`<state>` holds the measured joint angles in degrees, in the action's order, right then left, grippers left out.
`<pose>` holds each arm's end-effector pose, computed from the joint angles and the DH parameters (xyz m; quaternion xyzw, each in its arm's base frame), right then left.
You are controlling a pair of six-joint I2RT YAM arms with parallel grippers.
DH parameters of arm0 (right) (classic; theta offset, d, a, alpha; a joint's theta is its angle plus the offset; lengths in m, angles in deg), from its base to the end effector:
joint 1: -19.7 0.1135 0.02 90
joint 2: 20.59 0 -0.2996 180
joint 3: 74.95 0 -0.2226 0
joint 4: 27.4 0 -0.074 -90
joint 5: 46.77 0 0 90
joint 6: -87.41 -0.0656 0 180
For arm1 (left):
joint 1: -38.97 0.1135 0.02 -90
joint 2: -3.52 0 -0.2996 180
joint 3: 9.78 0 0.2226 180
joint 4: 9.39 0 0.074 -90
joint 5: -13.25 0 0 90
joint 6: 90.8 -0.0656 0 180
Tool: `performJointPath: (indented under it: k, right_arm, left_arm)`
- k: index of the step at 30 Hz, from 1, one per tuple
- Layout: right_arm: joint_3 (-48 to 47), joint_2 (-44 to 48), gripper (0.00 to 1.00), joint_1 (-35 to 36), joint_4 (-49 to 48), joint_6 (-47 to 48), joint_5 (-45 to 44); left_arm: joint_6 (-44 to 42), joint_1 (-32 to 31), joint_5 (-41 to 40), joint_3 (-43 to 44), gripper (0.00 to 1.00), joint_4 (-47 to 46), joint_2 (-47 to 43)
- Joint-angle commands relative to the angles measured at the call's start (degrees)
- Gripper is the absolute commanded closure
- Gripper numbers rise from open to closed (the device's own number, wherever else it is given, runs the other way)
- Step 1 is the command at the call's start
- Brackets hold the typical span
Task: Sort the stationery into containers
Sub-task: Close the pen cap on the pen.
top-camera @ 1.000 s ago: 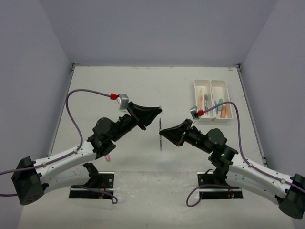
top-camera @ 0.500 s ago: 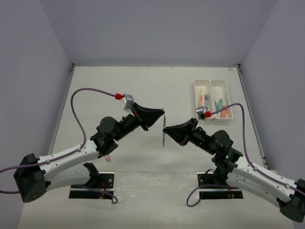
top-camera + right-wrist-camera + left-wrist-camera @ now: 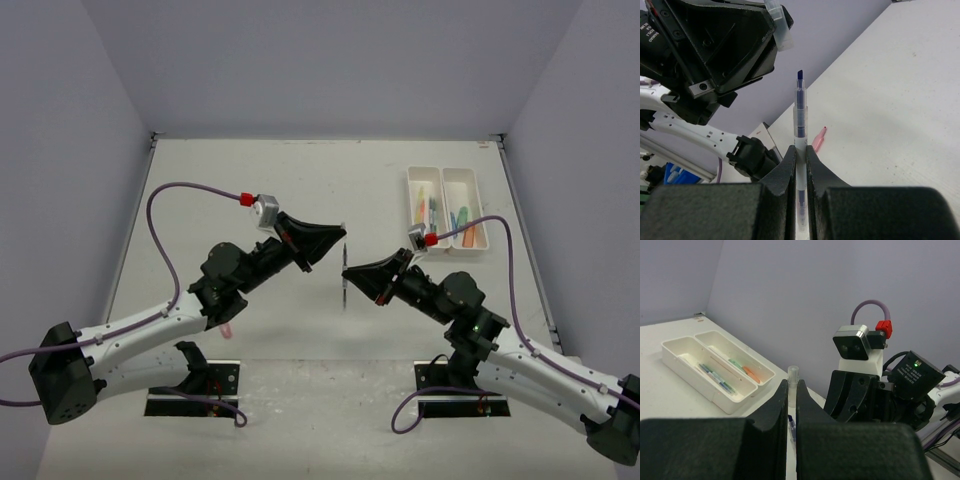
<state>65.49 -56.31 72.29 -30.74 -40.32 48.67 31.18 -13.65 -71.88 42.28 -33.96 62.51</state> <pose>0.0783 0.1127 0.3207 -0.1207 0.6505 0.5533 0.5060 0.1288 -0.1777 0.3857 0.1394 0.5741 -0.5613 0.5796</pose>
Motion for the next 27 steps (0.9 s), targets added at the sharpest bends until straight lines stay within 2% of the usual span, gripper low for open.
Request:
performJointPath:
  k: [1, 19, 27]
  right_arm:
    - [-3.94, -0.13, 1.0, 0.32, 0.43, 1.71, -1.49]
    - [-5.97, -0.56, 1.0, 0.31, 1.77, 2.84, -2.88]
    - [-6.38, 0.11, 1.0, 0.31, 2.41, 2.92, -1.69]
  left_arm:
    - [0.29, 0.06, 0.68, 1.27, 1.0, -3.03, -0.8]
    - [2.12, 0.06, 3.2, 0.64, 1.0, -4.54, 0.77]
    - [1.99, 0.06, 0.35, -0.37, 1.0, -4.49, -0.05]
